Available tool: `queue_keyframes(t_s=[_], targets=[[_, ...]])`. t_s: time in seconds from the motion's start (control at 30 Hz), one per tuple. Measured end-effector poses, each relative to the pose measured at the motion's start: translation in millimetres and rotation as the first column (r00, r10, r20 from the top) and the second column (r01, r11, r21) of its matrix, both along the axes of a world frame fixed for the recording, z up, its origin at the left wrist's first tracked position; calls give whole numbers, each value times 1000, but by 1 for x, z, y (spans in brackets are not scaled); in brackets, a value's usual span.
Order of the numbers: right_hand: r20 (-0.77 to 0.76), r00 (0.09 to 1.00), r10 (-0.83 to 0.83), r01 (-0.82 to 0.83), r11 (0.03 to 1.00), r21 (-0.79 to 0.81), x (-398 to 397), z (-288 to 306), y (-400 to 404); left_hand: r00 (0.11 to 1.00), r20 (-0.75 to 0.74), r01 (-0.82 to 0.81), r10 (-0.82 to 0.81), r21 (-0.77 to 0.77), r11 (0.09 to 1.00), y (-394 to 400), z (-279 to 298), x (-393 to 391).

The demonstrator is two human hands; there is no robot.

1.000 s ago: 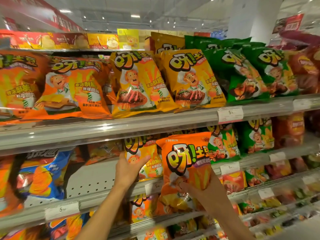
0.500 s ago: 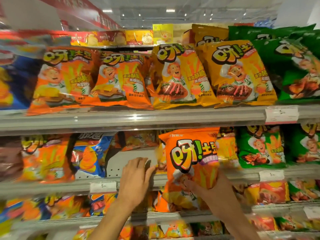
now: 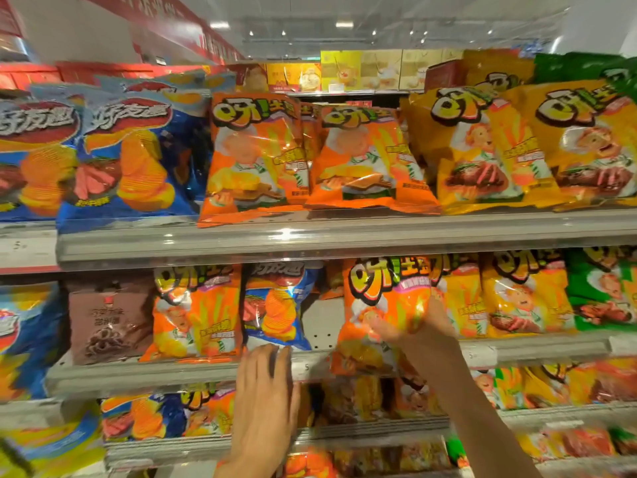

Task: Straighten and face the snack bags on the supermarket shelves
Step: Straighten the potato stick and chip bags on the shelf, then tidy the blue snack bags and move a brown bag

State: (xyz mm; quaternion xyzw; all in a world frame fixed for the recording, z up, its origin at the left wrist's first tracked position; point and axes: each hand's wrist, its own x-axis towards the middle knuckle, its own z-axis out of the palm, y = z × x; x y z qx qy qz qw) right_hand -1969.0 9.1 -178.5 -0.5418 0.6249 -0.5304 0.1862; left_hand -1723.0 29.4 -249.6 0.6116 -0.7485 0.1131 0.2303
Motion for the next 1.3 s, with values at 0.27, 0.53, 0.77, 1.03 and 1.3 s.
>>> queue_keyframes(t_s=[0.27, 0.53, 0.77, 1.03, 1.3], targets=[[102, 993, 66, -72, 996, 61, 10, 4, -56, 996, -82, 40, -38, 29, 999, -7, -6, 4], [185, 963, 195, -218, 969, 113, 0, -19, -75, 1000, -20, -18, 18, -23, 1000, -10, -10, -1], [137, 957, 257, -272, 956, 106, -5, -22, -73, 1000, -3, -1, 1, -94, 996, -14, -28, 0], [5, 955, 297, -297, 955, 7, -3, -24, -64, 994, -100, 43, -52, -83, 996, -9, -30, 1], [-356, 934, -23, -83, 957, -279, 7, -31, -38, 992, -118, 52, -53, -14, 999, -4, -23, 4]])
